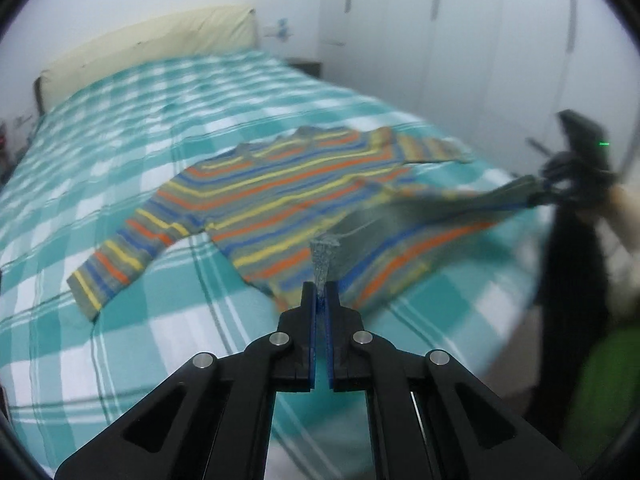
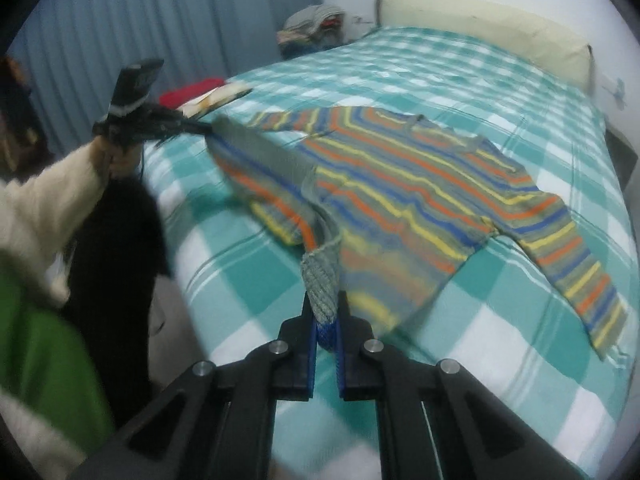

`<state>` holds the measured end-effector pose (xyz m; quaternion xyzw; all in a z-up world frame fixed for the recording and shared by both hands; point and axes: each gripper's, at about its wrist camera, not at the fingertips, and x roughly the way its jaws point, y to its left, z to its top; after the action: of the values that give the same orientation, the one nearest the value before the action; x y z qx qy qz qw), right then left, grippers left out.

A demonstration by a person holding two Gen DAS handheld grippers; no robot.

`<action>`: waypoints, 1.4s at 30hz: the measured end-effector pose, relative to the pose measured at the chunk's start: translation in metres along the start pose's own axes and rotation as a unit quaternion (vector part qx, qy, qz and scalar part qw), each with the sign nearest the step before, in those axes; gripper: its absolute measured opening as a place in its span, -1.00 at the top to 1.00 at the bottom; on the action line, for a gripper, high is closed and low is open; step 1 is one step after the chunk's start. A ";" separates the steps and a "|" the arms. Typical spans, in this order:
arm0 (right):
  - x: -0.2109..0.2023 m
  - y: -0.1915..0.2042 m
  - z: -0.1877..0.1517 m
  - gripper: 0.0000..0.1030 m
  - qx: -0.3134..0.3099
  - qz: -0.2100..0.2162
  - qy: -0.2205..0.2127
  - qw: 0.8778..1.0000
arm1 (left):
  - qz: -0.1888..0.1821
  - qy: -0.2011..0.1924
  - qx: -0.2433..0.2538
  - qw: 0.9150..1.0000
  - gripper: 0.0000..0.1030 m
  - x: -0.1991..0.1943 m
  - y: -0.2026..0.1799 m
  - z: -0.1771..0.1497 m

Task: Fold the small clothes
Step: 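Lift the sweater by its hem with both grippers and lay it flat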

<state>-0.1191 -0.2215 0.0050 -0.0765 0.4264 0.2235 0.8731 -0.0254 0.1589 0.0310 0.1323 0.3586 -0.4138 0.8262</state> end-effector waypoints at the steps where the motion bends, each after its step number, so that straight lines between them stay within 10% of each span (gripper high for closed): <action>1: -0.002 0.003 -0.005 0.86 -0.004 0.003 0.010 1.000 | -0.008 0.003 0.002 1.000 0.96 -0.009 -0.002 -0.007; 11: 0.028 -0.003 -0.062 0.78 0.024 -0.010 0.150 0.988 | 0.023 0.117 -0.044 0.992 0.91 0.004 0.002 -0.069; 13: 0.025 -0.020 -0.063 0.37 0.088 -0.004 0.128 0.988 | 0.020 0.110 -0.103 0.988 0.43 0.003 0.018 -0.072; 15: 0.021 -0.043 -0.066 0.06 0.187 0.031 0.084 0.978 | 0.027 0.092 -0.149 0.984 -0.60 0.003 0.029 -0.074; 16: 0.025 -0.052 -0.071 0.05 0.239 0.052 0.070 0.967 | 0.035 0.082 -0.164 0.982 -0.62 0.006 0.030 -0.074; 19: 0.052 -0.060 -0.082 0.05 0.324 0.088 0.067 0.939 | 0.031 0.109 -0.185 0.976 -0.62 0.038 0.026 -0.077; 22: 0.096 -0.045 -0.085 0.06 0.316 0.105 0.104 0.937 | 0.071 0.159 -0.165 0.971 -0.54 0.077 0.010 -0.079; 24: 0.118 -0.030 -0.084 0.62 0.284 0.100 0.131 0.945 | 0.089 0.169 -0.161 0.968 -0.46 0.087 0.005 -0.080; 25: 0.119 -0.028 -0.084 0.93 0.282 0.098 0.137 0.945 | 0.083 0.168 -0.164 0.968 -0.28 0.088 0.003 -0.080; 27: 0.105 -0.033 -0.085 0.93 0.298 0.098 0.134 0.940 | 0.048 0.174 -0.171 0.969 0.88 0.085 0.003 -0.080; 33: 0.056 -0.044 -0.094 0.94 0.303 0.052 0.140 0.941 | 0.007 0.173 -0.219 0.960 0.93 0.066 0.011 -0.089; 42: 0.093 -0.053 -0.113 0.95 0.302 0.019 0.196 0.933 | 0.045 0.214 -0.202 0.955 0.93 0.082 0.009 -0.098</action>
<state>-0.1252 -0.2748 -0.1407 0.1570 0.6380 0.0811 0.7495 -0.0326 0.1665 -0.0968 0.0638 0.5971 -0.2572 0.7571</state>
